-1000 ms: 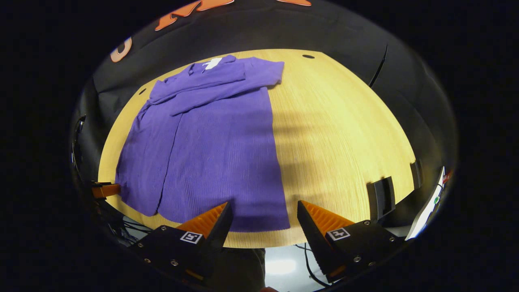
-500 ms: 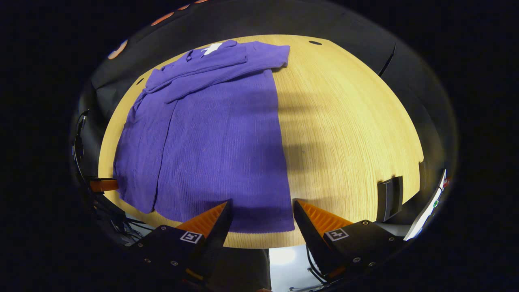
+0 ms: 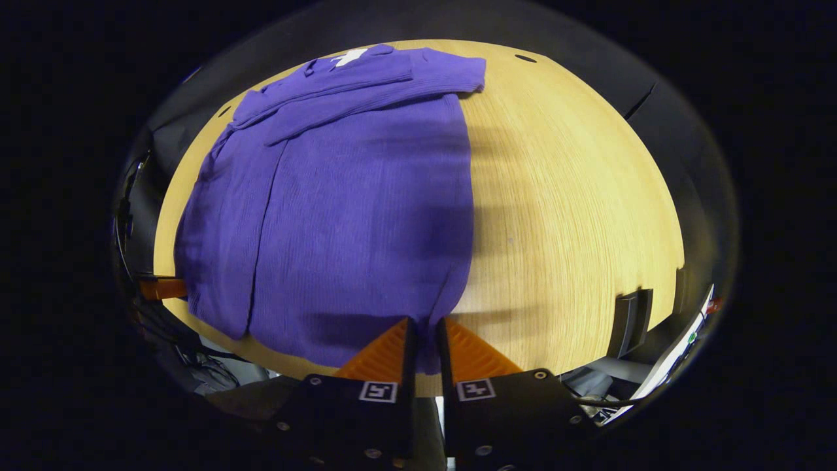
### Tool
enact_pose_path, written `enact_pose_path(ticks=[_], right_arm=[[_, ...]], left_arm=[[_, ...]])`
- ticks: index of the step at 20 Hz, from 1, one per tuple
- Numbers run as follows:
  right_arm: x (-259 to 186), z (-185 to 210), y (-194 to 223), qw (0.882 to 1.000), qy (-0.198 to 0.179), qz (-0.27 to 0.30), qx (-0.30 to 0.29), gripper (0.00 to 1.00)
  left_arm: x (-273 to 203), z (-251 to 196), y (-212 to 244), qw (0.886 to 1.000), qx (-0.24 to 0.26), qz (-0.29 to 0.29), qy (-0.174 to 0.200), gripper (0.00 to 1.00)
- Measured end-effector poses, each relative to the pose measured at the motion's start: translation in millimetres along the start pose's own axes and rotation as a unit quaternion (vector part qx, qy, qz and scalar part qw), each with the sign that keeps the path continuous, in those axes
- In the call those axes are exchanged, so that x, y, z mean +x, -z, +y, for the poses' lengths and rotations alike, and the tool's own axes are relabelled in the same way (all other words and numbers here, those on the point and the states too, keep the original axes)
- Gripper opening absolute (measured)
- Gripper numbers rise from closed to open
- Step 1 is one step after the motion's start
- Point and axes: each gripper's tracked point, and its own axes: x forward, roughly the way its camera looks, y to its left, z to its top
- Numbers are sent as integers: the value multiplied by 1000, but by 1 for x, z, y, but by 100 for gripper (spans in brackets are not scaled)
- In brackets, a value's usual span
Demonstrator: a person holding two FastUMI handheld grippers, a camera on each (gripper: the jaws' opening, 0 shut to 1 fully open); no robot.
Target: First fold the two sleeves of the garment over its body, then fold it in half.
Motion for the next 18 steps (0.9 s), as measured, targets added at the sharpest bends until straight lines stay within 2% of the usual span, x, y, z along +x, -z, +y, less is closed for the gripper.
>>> enact_pose_path(ticks=[1,4,7,10,18], right_arm=[[1,1,-2,1000,-7,3,8,11],[1,1,-4,999,-27,18,35,4],[-1,2,-6,997,-47,28,46,4],[-12,4,-16,997,-62,15,47,3],[-63,6,-79,993,-103,-51,39,3]], left_arm=[[-2,-6,-4,1000,8,1,9,15],[0,-7,-6,1000,-7,4,24,11],[0,-6,-3,1000,-14,11,25,8],[-13,-9,-8,1000,3,1,13,8],[-98,-34,-63,995,30,-76,51,8]])
